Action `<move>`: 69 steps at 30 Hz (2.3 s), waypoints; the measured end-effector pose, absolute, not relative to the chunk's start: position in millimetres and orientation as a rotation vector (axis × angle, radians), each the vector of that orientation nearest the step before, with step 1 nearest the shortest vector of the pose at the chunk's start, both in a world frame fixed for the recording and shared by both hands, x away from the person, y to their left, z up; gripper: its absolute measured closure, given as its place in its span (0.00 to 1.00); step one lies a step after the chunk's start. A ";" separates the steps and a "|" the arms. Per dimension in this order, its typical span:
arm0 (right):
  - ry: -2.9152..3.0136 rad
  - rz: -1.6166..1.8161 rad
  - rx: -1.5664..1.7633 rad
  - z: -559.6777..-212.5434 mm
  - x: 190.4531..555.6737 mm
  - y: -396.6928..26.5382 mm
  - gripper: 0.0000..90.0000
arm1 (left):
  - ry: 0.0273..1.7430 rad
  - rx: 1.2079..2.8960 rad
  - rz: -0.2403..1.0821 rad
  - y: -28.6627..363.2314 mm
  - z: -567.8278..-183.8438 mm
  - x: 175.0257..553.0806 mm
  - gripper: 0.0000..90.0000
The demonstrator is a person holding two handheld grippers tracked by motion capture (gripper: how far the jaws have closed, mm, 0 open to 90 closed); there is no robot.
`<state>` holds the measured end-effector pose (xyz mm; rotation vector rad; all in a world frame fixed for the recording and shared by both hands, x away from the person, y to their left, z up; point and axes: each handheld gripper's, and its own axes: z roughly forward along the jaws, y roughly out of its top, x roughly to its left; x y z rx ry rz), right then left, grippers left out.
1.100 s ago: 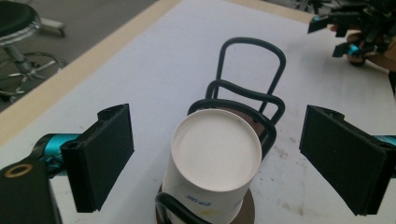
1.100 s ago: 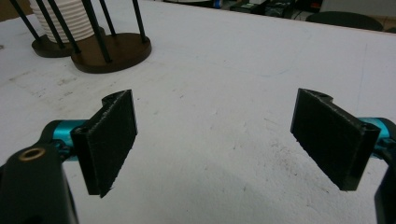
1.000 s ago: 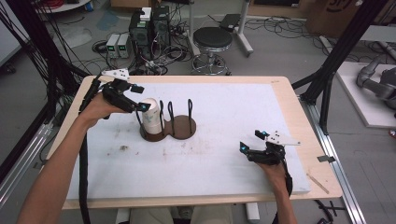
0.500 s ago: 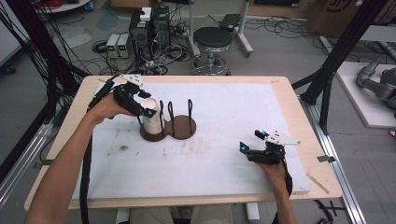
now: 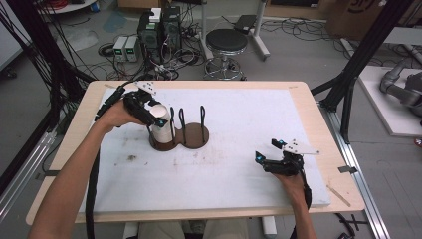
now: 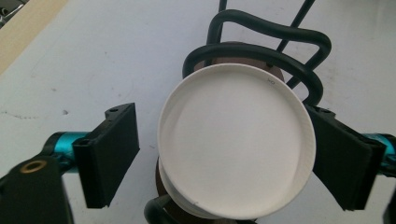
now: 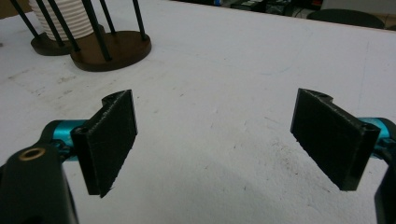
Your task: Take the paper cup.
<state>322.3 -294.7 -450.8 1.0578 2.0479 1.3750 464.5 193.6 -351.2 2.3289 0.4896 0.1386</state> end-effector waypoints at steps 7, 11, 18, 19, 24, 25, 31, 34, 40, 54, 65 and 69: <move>2.053 1.373 1.063 -450.8 322.8 -294.2 0.17 | 0.502 2.316 0.129 196.8 -347.9 462.8 0.29; 2.054 1.370 1.060 -450.8 322.8 -294.2 0.17 | 0.495 2.316 0.131 198.6 -345.7 462.5 0.33; 2.055 1.366 1.061 -450.8 323.0 -294.2 0.17 | 0.500 2.307 0.130 198.7 -343.8 461.5 0.35; 2.055 1.365 1.060 -450.8 323.0 -294.1 0.17 | 0.501 2.307 0.131 198.6 -343.6 461.2 0.36; 2.056 1.363 1.059 -450.8 323.1 -293.9 0.17 | 0.507 2.297 0.133 198.7 -341.8 460.5 0.36; 2.056 1.362 1.054 -450.9 323.3 -294.0 0.17 | 0.509 2.295 0.136 198.6 -341.2 459.9 0.37; 2.058 1.361 1.056 -450.8 323.2 -293.8 0.17 | 0.510 2.304 0.149 197.0 -333.9 459.5 0.38; 2.059 1.362 1.057 -450.8 323.1 -293.7 0.17 | 0.503 2.304 0.152 195.0 -328.3 459.0 0.38; 2.060 1.363 1.058 -450.7 323.1 -293.6 0.17 | 0.507 2.280 0.161 195.5 -316.1 457.4 0.38; 2.064 1.353 1.056 -450.7 323.1 -293.1 0.17 | 0.487 2.235 0.243 200.6 -266.1 446.0 0.40; 2.063 1.355 1.057 -450.7 323.2 -293.0 0.17 | 0.452 2.232 0.283 197.8 -233.1 439.1 0.40; 2.065 1.354 1.054 -450.6 323.2 -293.0 0.17 | 0.456 2.238 0.289 198.6 -232.6 437.9 0.40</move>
